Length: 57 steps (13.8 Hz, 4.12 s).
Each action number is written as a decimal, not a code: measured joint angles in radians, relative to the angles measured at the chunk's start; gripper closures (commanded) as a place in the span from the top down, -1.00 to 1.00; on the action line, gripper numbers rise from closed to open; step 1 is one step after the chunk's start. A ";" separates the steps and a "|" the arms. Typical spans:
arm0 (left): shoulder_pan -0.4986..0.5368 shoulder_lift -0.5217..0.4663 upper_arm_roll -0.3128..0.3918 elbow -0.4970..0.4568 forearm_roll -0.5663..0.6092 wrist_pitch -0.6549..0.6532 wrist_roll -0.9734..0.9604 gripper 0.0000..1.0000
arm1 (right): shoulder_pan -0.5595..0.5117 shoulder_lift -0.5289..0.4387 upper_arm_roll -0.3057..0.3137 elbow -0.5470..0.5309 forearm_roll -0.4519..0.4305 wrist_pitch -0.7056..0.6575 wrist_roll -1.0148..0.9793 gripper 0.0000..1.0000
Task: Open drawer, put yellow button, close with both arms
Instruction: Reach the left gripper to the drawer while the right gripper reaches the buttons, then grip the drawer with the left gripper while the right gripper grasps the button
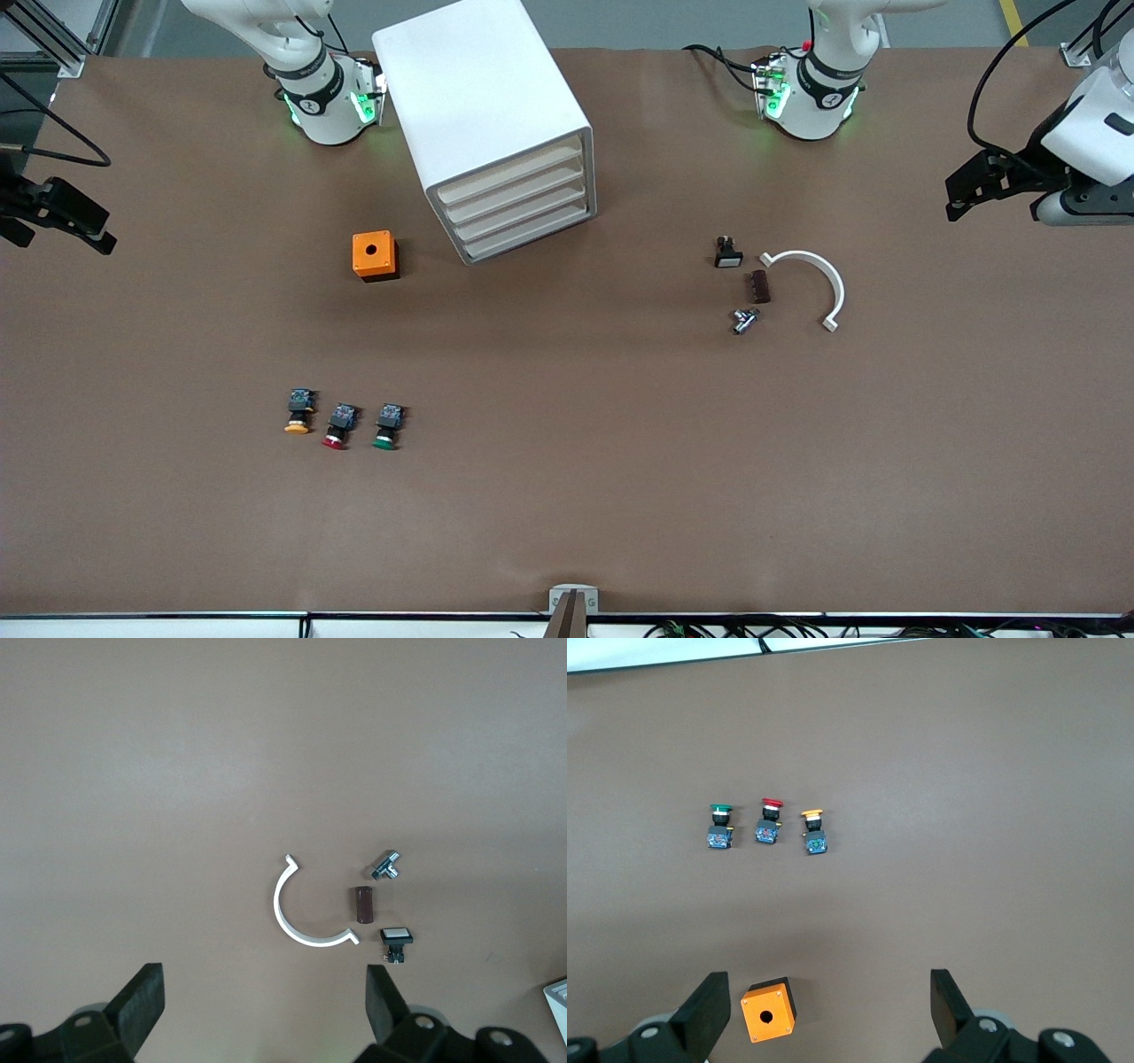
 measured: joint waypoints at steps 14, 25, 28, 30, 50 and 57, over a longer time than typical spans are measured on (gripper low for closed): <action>-0.016 0.332 -0.005 0.110 -0.056 0.012 -0.136 0.99 | 0.000 -0.001 0.000 0.000 0.000 0.001 0.000 1.00; -0.289 0.658 -0.017 0.238 -0.327 0.031 -1.054 1.00 | -0.003 0.098 0.000 -0.016 -0.001 0.057 -0.005 1.00; -0.337 0.698 -0.016 0.245 -0.329 0.034 -1.172 1.00 | -0.007 0.168 -0.001 -0.029 -0.001 0.104 -0.006 1.00; -0.352 0.718 -0.016 0.246 -0.350 0.034 -1.322 1.00 | -0.013 0.229 -0.001 -0.038 -0.001 0.148 -0.007 1.00; -0.555 0.931 -0.018 0.244 -1.151 -0.134 -2.362 0.34 | -0.016 0.684 0.053 -0.171 0.044 0.654 -0.006 0.96; -0.637 0.931 -0.018 0.246 -1.151 -0.134 -2.434 -0.62 | -0.015 0.705 0.058 -0.172 0.044 0.658 -0.006 0.34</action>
